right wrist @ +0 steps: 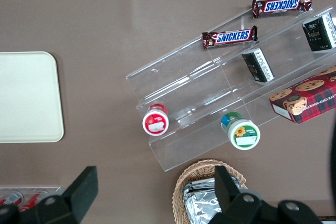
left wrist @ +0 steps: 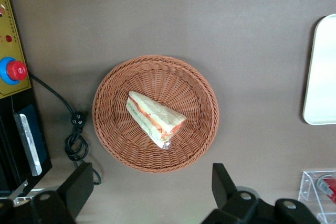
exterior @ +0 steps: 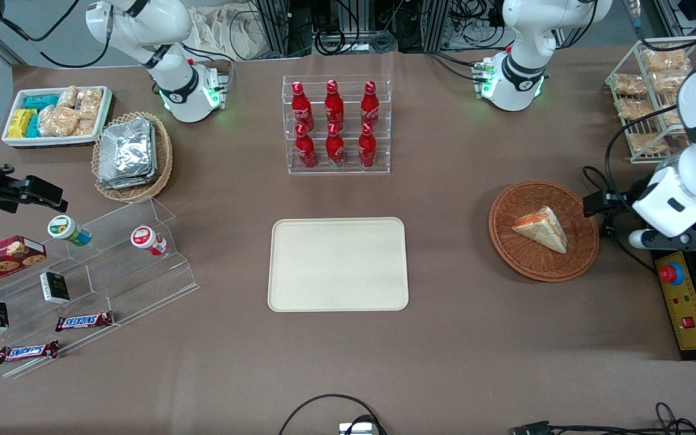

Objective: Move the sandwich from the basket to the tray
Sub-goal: 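Lower the open left gripper over the wrapped sandwich in the wicker basket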

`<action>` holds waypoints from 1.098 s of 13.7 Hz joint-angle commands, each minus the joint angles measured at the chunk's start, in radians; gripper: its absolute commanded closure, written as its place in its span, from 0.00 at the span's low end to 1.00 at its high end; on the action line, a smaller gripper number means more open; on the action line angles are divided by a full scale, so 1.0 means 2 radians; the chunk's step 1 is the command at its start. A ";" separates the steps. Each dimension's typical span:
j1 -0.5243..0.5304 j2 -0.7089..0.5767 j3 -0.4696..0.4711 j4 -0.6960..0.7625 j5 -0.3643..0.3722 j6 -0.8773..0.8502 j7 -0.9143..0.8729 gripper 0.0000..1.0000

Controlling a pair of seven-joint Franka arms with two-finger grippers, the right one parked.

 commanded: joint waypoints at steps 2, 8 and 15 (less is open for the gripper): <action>-0.011 0.010 0.003 0.020 0.020 -0.015 -0.011 0.00; -0.004 -0.003 0.005 -0.086 0.009 0.051 -0.246 0.00; -0.001 -0.058 0.007 -0.341 0.011 0.315 -0.491 0.00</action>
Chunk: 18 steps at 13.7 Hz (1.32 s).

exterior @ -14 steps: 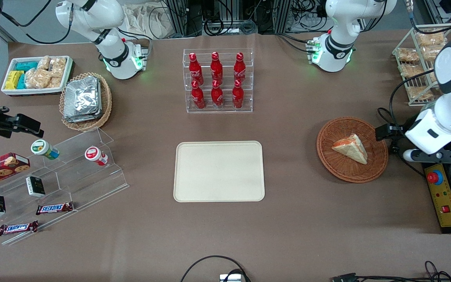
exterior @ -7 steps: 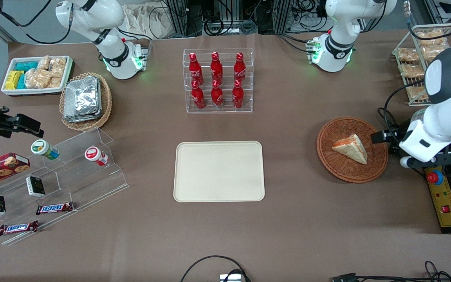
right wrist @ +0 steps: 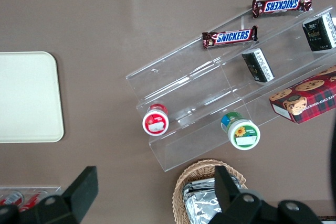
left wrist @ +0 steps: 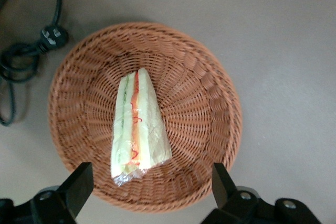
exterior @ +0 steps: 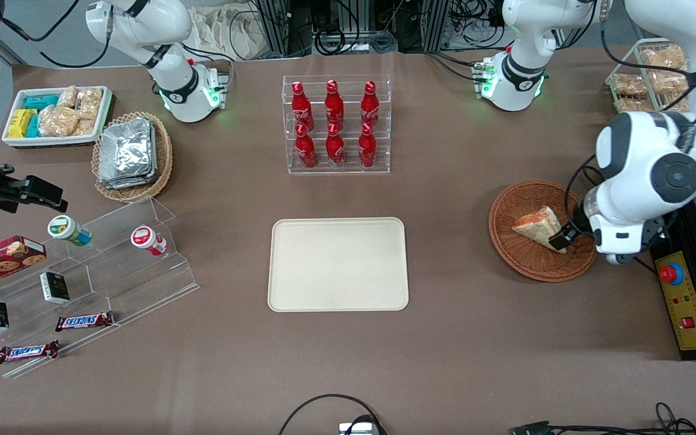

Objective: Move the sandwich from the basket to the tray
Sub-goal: 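Lower the open left gripper over the wrapped sandwich in the wicker basket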

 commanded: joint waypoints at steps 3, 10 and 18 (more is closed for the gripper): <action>0.002 -0.033 0.000 -0.086 0.002 0.058 -0.076 0.00; 0.013 0.001 0.001 -0.095 0.001 0.081 -0.086 0.00; 0.015 0.039 0.001 -0.090 -0.002 0.117 -0.110 0.10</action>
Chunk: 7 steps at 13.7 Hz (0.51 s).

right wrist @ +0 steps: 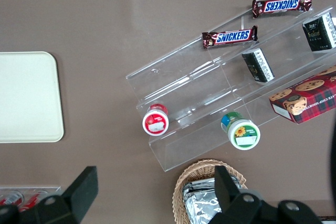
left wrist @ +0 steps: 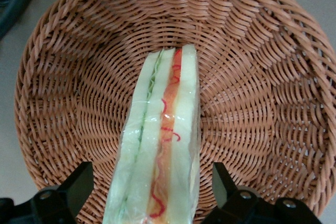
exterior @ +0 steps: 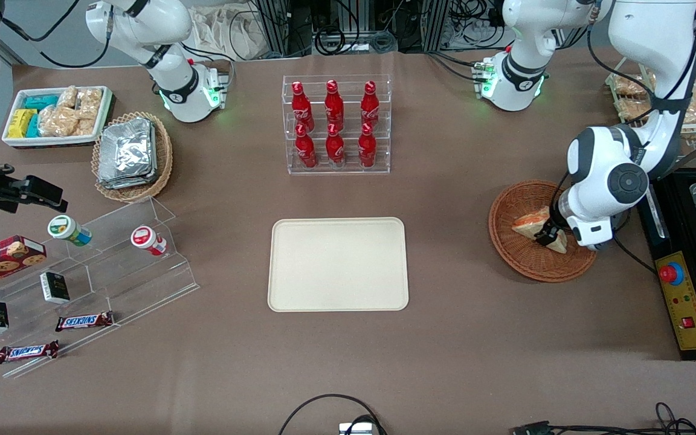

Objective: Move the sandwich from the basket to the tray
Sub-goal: 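Close the left gripper on the sandwich and lift it from the basket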

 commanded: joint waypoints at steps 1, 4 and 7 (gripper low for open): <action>0.001 0.000 -0.002 0.001 0.001 0.009 -0.020 0.42; 0.001 -0.003 -0.002 0.002 0.005 0.004 -0.019 1.00; 0.001 -0.012 -0.003 0.029 0.005 -0.030 -0.018 1.00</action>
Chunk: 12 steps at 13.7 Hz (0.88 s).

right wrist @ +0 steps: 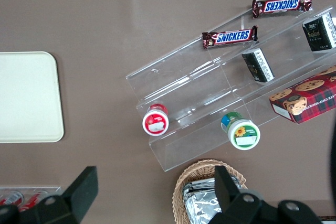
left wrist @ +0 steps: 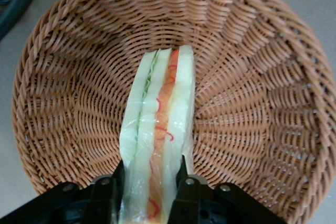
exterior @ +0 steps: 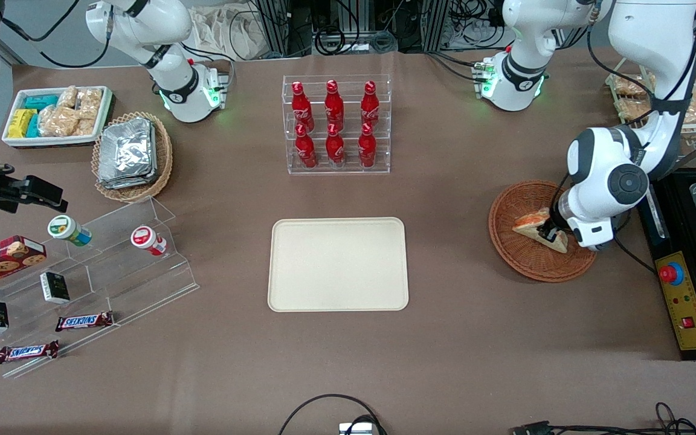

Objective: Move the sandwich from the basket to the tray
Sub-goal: 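Close the left gripper on the sandwich and lift it from the basket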

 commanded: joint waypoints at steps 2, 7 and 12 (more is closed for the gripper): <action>0.000 -0.011 -0.004 0.073 0.006 -0.091 -0.002 1.00; -0.016 -0.010 -0.031 0.208 0.005 -0.239 0.072 1.00; -0.019 0.012 -0.130 0.284 -0.045 -0.288 0.259 1.00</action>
